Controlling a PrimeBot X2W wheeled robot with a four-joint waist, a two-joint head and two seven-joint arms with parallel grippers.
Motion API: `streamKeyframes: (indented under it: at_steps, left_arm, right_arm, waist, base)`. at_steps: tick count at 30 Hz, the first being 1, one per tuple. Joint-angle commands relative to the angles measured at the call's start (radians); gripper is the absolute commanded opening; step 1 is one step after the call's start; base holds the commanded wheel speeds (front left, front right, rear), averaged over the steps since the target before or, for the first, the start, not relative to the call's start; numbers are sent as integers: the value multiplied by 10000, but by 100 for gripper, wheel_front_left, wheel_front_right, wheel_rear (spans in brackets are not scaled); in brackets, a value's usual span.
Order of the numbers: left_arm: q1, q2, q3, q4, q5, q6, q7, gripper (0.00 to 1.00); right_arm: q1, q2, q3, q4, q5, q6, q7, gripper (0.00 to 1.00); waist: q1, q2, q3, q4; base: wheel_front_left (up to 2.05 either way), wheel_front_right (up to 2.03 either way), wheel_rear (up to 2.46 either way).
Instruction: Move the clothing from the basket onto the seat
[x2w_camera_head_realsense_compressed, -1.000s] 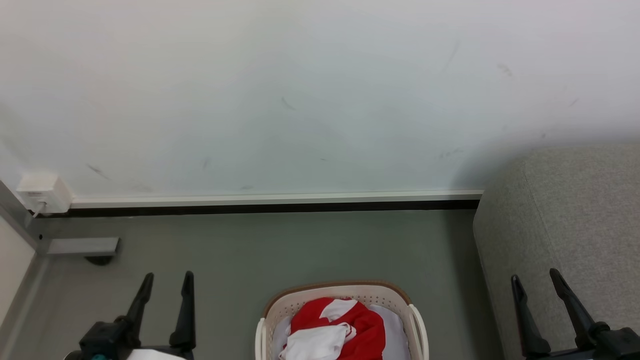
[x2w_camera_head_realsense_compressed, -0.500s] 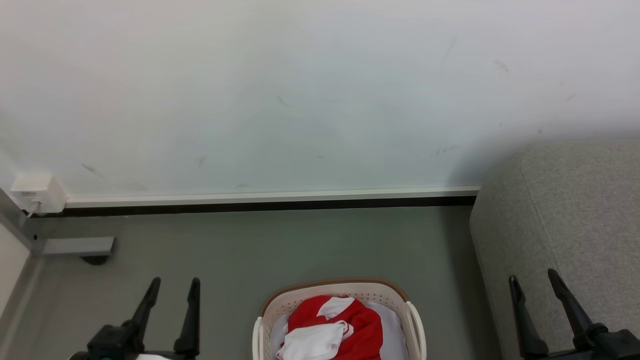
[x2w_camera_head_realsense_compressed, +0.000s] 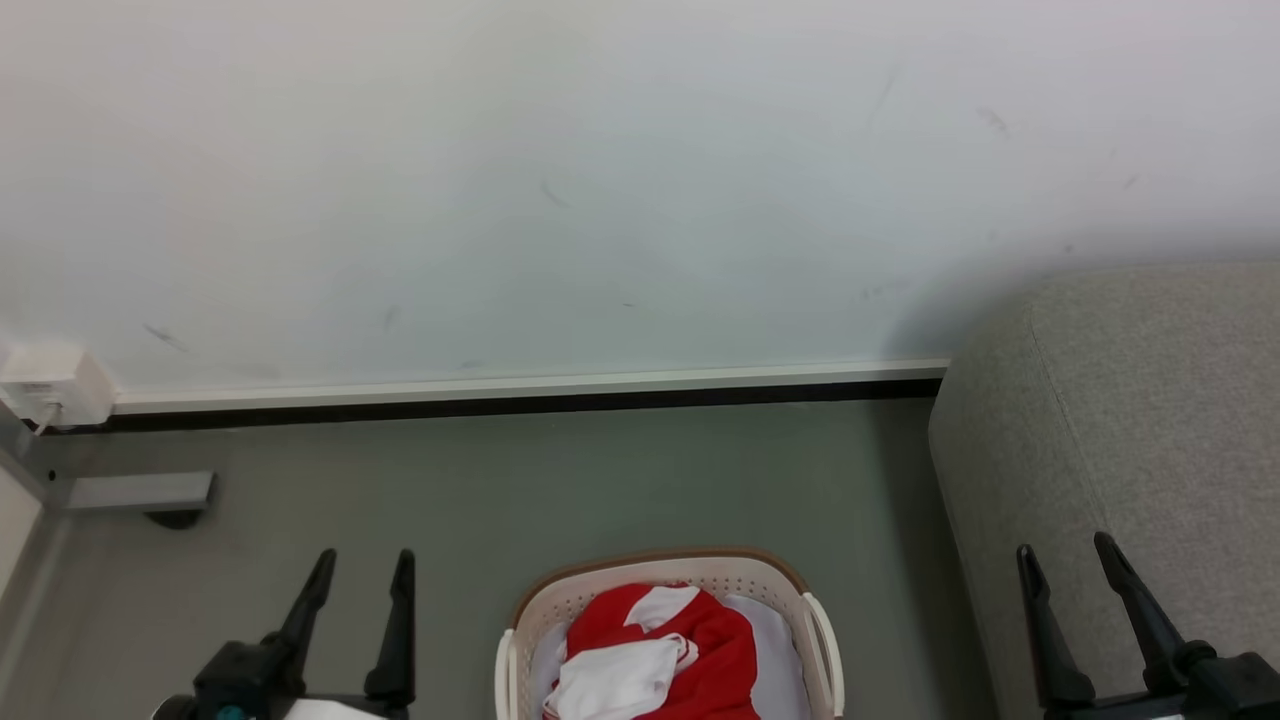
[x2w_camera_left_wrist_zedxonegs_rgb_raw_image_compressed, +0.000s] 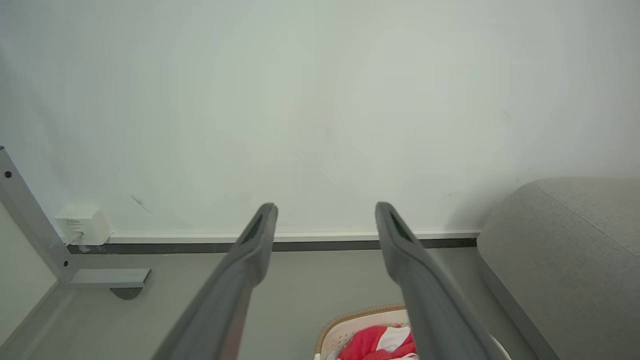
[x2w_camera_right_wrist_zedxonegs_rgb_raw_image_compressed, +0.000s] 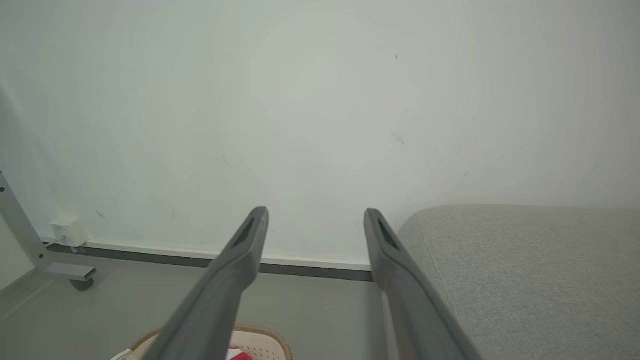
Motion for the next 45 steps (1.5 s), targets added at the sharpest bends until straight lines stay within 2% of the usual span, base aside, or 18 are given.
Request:
streamKeyframes:
  at_steps: [1, 8, 16, 27, 32, 45]
  left_arm:
    - [-179, 99, -84, 9, -114, 13, -7, 100]
    - [-983, 356, -1016, 467, -171, 13, -7, 100]
    - [-2610, 927, -2800, 2590, 76, 14, 146, 100]
    - [-4792, 1591, -4896, 4725, 620, 13, 1341, 100]
    - [-5777, 1514, -5584, 5676, 722, 13, 1911, 100]
    - [-7815, 897, -5826, 7271, 563, 37, 1892, 100]
  right_arm:
    - [-147, 15, -15, -13, 85, -21, -33, 100]
    - [-556, 97, 70, -143, 103, -21, -22, 100]
    - [-1304, 242, 244, -358, 135, -21, -16, 100]
    - [-2575, 557, 611, -1018, 230, -21, -14, 100]
    - [-3069, 658, 644, -1468, 212, -21, -14, 100]
    - [-3908, 636, 338, -2357, 90, -21, -14, 100]
  waist:
    - [0, 0, 94, -85]
    - [0, 0, 688, -520]
    - [0, 0, 1909, -1244]
    - [0, 0, 4165, -2070]
    - [0, 0, 5169, -2140]
    - [0, 0, 7417, -2026]
  base:
    - [0, 0, 0]
    - [0, 0, 0]
    - [0, 0, 0]
    - [0, 0, 0]
    - [0, 0, 0]
    - [0, 0, 0]
